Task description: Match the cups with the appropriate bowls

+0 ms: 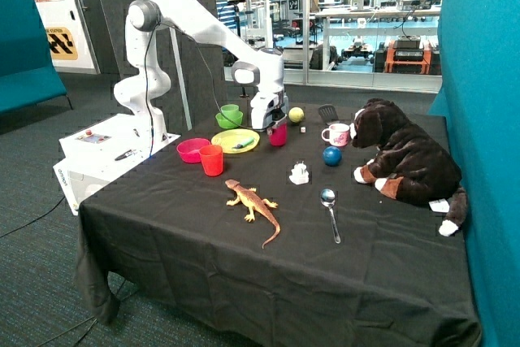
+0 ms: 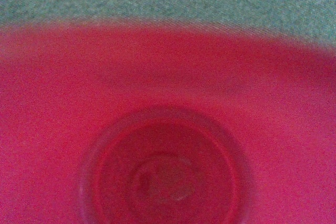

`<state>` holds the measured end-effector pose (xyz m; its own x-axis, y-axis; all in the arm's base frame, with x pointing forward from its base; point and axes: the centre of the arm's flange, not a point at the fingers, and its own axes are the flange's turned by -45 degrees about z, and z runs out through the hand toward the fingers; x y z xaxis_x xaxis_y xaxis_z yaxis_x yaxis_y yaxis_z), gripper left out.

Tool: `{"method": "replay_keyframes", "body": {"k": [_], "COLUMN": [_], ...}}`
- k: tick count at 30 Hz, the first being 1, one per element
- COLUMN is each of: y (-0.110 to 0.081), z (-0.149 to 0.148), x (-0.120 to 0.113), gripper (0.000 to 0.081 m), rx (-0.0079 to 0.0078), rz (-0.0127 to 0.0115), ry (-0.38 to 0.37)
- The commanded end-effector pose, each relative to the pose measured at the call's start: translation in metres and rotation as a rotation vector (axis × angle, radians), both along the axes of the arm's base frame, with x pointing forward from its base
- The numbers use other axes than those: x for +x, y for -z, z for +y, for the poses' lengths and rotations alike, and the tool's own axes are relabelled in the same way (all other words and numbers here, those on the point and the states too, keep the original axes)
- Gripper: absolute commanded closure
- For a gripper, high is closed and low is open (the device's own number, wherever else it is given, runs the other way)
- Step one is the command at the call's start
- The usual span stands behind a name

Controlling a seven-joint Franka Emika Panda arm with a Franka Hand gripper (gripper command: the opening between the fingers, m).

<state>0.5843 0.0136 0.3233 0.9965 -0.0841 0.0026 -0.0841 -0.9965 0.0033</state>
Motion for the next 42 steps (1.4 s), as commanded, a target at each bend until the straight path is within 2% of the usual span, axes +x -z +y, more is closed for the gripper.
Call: {"method": "replay_keyframes", "body": {"k": [1,14,24,42], "y": [0.003,-0.012,-0.027,-0.056], "z": [0.004,0.001,-0.011,-0.041], "x": [-0.001,-0.009,-0.023,-0.073], "gripper": [0.0808,0.0808,0.0808,0.0808], "rx": [0.0035,0.0035,0.0035,0.0035], "rz": [0.0023,0.0024,0.0023,0.0023], "ry": [-0.007,-0.020,0.008,0.015]}}
